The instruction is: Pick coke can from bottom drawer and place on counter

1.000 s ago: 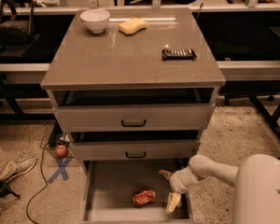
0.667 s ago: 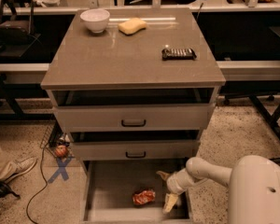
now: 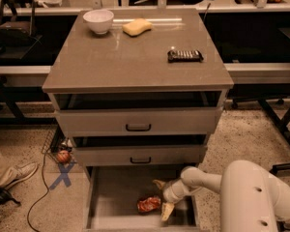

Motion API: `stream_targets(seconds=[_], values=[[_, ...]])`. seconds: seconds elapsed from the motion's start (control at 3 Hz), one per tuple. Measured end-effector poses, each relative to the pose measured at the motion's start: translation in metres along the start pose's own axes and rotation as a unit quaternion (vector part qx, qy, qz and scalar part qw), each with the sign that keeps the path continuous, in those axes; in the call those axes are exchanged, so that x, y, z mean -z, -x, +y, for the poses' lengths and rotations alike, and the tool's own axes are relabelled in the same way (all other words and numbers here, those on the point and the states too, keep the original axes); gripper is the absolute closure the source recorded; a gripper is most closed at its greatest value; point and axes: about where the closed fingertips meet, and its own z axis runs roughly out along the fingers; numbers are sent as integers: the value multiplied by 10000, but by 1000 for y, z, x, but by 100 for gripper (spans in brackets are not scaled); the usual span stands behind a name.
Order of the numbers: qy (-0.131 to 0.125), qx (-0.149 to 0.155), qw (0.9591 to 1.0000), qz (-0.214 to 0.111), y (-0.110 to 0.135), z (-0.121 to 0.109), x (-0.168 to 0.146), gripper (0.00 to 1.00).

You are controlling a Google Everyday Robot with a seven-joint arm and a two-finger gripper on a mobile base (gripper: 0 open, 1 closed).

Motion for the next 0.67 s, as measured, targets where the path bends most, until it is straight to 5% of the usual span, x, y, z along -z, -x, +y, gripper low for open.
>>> stream_targets(seconds=[0.67], values=[[138, 25, 9999, 36, -8, -1, -36, 0]])
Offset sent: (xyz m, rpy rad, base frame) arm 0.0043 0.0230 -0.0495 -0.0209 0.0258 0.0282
